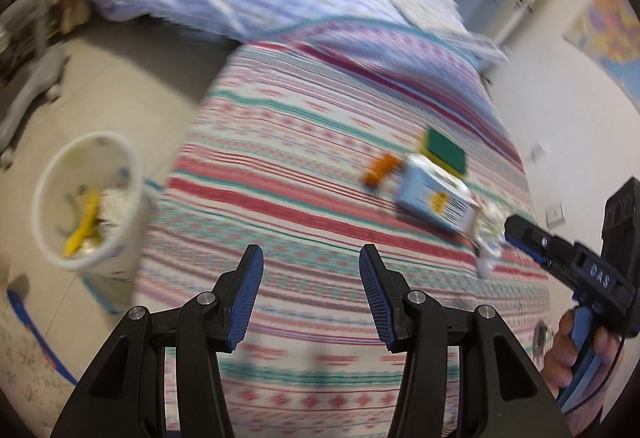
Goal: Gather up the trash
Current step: 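Grasp the orange peel with the left tool while the right tool grasps crumpled plastic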
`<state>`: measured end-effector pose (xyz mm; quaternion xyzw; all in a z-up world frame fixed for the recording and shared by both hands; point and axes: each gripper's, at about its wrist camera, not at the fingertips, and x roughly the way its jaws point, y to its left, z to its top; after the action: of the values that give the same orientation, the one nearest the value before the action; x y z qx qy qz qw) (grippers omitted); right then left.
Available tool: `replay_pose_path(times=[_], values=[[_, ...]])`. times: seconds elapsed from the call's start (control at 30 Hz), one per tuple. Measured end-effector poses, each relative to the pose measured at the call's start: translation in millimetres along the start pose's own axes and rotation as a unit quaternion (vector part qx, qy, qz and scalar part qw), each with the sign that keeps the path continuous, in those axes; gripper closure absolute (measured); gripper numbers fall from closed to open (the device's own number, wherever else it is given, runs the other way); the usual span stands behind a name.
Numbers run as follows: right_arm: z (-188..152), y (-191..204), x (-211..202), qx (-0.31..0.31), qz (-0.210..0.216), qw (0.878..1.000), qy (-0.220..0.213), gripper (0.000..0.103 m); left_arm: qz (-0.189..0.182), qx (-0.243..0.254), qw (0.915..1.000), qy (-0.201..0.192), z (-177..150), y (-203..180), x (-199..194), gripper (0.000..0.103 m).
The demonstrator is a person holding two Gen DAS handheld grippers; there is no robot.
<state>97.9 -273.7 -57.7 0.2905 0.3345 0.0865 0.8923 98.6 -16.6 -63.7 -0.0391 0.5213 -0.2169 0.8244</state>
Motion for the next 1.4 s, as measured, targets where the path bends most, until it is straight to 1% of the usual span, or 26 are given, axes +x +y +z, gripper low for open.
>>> replay_pose_path(times=[0.07, 0.17, 0.27, 0.33, 0.37, 0.43, 0.5, 0.63, 0.7, 0.73, 0.77, 0.8, 0.83, 0.87, 0.93, 1.0, 1.1, 1.17, 1.23, 1.27, 1.33, 1.4], values=[[3, -28, -13, 0.018, -0.022, 1.000, -0.012, 0.049, -0.005, 0.018, 0.9997, 0.012, 1, -24, 14, 0.050], [6, -56, -25, 0.029, -0.054, 0.998, -0.023, 0.049, 0.008, 0.042, 0.9988, 0.023, 3, -47, 28, 0.050], [11, -83, -29, 0.034, -0.092, 0.995, -0.031, 0.049, 0.031, 0.071, 0.9966, 0.027, 11, -63, 38, 0.050], [13, -97, -26, 0.036, -0.112, 0.993, -0.034, 0.049, 0.039, 0.077, 0.9959, 0.027, 15, -61, 41, 0.050], [12, -109, -27, 0.038, -0.113, 0.992, -0.034, 0.049, 0.043, 0.078, 0.9956, 0.028, 18, -61, 44, 0.050], [11, -125, -17, 0.053, -0.112, 0.992, -0.027, 0.049, 0.053, 0.080, 0.9949, 0.031, 22, -59, 49, 0.050], [9, -133, -9, 0.061, -0.113, 0.992, -0.019, 0.049, 0.064, 0.082, 0.9941, 0.033, 27, -55, 56, 0.050], [13, -132, 3, 0.044, -0.108, 0.993, -0.012, 0.049, 0.077, 0.069, 0.9940, 0.036, 38, -46, 71, 0.050], [12, -130, 14, 0.028, -0.126, 0.992, -0.001, 0.049, 0.077, 0.065, 0.9942, 0.039, 44, -45, 80, 0.050], [11, -129, 18, 0.020, -0.135, 0.991, 0.005, 0.052, 0.076, 0.065, 0.9942, 0.041, 47, -45, 84, 0.050], [10, -128, 22, 0.008, -0.145, 0.989, 0.011, 0.075, 0.077, 0.066, 0.9939, 0.043, 50, -46, 89, 0.050], [9, -127, 23, 0.001, -0.150, 0.989, 0.013, 0.080, 0.079, 0.067, 0.9937, 0.045, 52, -46, 92, 0.050], [9, -126, 20, 0.000, -0.149, 0.989, 0.007, 0.080, 0.081, 0.068, 0.9934, 0.043, 54, -47, 95, 0.050], [9, -125, 16, -0.001, -0.145, 0.989, -0.001, 0.083, 0.083, 0.070, 0.9932, 0.042, 58, -47, 98, 0.050], [9, -125, 7, 0.003, -0.138, 0.990, -0.016, 0.084, 0.086, 0.069, 0.9929, 0.043, 62, -48, 104, 0.050], [7, -126, 1, 0.020, -0.126, 0.992, -0.023, 0.084, 0.087, 0.071, 0.9927, 0.043, 69, -50, 111, 0.050], [3, -124, -3, 0.037, -0.107, 0.993, -0.030, 0.084, 0.086, 0.093, 0.9912, 0.040, 77, -62, 126, 0.050], [0, -123, -7, 0.041, -0.104, 0.993, -0.035, 0.084, 0.086, 0.107, 0.9895, 0.047, 80, -71, 141, 0.050], [0, -125, -12, 0.049, -0.102, 0.993, -0.040, 0.084, 0.078, 0.119, 0.9880, 0.059, 81, -78, 159, 0.050], [1, -127, -15, 0.055, -0.101, 0.992, -0.044, 0.084, 0.074, 0.121, 0.9876, 0.068, 80, -80, 168, 0.046], [3, -132, -18, 0.070, -0.098, 0.991, -0.051, 0.084, 0.067, 0.110, 0.9873, 0.092, 78, -79, 191, 0.044], [4, -135, -20, 0.082, -0.096, 0.990, -0.055, 0.084, 0.072, 0.107, 0.9902, 0.053, 78, -79, 190, 0.045]])
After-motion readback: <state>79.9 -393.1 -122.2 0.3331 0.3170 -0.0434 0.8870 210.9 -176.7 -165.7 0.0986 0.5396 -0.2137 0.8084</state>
